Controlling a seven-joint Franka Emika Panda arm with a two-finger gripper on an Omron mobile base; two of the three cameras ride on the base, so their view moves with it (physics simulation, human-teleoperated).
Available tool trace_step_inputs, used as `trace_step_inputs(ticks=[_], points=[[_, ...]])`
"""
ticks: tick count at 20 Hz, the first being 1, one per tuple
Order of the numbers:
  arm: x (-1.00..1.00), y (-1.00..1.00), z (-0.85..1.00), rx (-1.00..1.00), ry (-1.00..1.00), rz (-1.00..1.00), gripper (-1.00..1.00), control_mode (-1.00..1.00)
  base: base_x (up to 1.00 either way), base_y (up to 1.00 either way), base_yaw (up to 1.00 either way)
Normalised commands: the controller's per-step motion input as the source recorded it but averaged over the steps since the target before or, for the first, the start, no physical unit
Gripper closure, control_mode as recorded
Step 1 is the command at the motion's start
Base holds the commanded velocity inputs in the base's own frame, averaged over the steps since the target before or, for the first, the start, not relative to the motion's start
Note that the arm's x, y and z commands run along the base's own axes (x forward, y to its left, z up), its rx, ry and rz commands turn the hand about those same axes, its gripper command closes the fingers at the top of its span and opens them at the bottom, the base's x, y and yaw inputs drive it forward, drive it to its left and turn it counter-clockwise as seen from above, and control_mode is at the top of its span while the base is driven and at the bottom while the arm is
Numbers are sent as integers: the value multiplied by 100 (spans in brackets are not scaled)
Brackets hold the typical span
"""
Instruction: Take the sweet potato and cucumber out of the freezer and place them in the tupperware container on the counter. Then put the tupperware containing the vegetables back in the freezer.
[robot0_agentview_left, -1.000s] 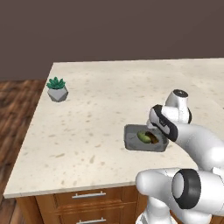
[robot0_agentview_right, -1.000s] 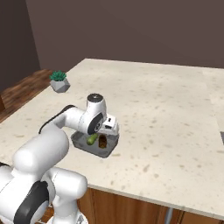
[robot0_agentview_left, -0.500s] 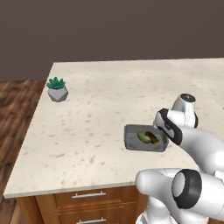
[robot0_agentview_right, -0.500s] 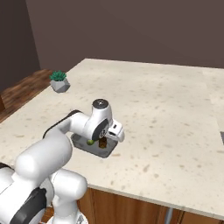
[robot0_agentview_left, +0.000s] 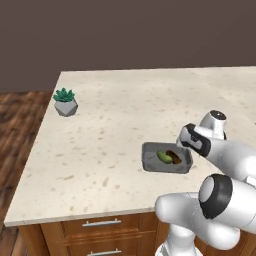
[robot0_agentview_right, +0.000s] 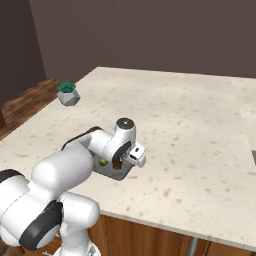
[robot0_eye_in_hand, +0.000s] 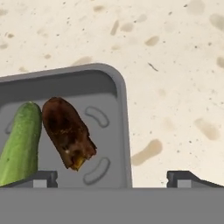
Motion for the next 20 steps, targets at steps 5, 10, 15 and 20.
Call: trace_step_inputs(ticks=[5, 10, 15, 20], points=[[18, 0, -37, 1, 3, -1, -100, -100, 0, 0, 0], [11, -1, -32, 0, 1, -2, -100, -100, 0, 0, 0], [12, 0, -33, 0, 1, -2, -100, -100, 0, 0, 0], [5, 0, -27, 0, 0, -1, -100, -100, 0, 0, 0]])
